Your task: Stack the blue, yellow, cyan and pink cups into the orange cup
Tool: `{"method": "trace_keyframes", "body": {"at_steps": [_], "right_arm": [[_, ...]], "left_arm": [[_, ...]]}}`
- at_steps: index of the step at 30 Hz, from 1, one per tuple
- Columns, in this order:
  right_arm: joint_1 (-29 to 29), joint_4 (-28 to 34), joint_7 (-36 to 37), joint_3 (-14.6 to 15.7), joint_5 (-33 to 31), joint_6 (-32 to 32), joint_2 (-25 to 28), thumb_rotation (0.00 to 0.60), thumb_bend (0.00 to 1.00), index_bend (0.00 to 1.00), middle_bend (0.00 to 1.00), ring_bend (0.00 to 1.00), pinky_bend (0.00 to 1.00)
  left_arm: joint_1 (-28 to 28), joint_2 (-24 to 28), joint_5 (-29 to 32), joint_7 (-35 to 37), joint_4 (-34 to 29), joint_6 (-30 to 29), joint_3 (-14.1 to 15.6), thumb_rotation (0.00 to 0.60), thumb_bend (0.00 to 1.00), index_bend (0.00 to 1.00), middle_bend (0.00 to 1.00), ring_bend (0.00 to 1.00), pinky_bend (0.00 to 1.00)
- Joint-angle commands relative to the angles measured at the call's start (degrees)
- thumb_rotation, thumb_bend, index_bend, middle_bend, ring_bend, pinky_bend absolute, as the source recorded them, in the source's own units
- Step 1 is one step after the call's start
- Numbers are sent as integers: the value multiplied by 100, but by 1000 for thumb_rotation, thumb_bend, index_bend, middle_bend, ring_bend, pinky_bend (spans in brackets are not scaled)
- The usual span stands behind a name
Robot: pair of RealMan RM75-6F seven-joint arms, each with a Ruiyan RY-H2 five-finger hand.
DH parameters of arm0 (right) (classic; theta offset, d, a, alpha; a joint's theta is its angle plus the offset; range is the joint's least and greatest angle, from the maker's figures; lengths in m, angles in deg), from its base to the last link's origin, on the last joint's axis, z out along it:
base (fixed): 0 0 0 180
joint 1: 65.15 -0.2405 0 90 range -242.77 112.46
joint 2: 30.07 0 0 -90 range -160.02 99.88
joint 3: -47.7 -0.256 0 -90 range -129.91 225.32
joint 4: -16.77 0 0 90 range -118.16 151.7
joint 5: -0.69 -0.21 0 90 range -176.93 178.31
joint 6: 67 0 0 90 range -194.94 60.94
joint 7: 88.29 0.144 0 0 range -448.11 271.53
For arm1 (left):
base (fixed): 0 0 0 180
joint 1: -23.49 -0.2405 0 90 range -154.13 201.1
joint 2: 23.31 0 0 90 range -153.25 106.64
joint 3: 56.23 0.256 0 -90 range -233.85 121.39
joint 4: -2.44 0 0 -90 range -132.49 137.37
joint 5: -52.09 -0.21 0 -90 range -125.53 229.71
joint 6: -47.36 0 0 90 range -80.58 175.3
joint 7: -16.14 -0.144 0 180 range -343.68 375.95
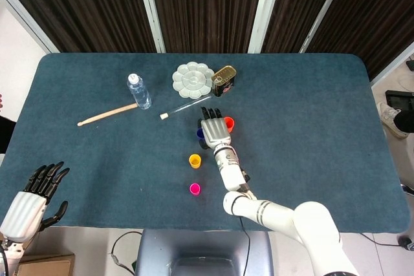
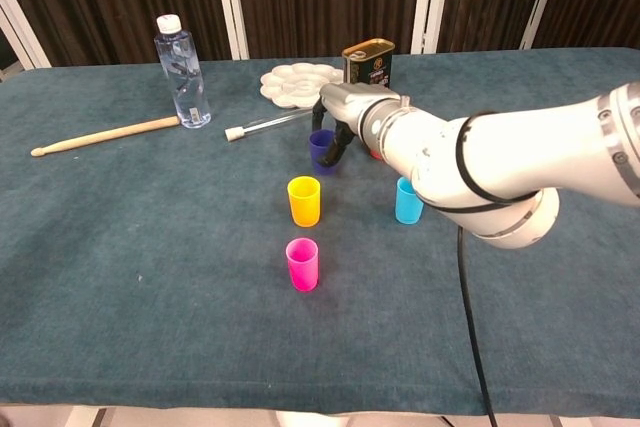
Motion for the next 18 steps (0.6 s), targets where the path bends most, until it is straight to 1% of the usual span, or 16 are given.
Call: {"method": "trace_keyframes", "body": {"at_steps": [1, 9, 13, 18], "right_arm": [[38, 106, -23, -47, 17, 77, 68, 600, 480, 641, 14, 0, 0], [221, 697, -71, -176, 140, 502, 552, 600, 481, 641, 21, 0, 0], [412, 990, -225, -156, 109, 724, 908, 600, 481, 641, 24, 0, 0], [595, 1227, -276, -107, -12, 702, 1187, 600, 481, 641, 24, 0, 0]], "left_arm": [[10, -4, 13, 0, 3, 23, -6, 600, 435, 0, 0, 0, 84], [11, -15, 2, -25, -7, 21, -9, 600, 435, 0, 0, 0, 84], [18, -19, -7, -44, -14, 44, 1, 600, 435, 0, 0, 0, 84], [37, -35, -12, -82, -26, 91, 6, 600, 435, 0, 0, 0, 84]]}}
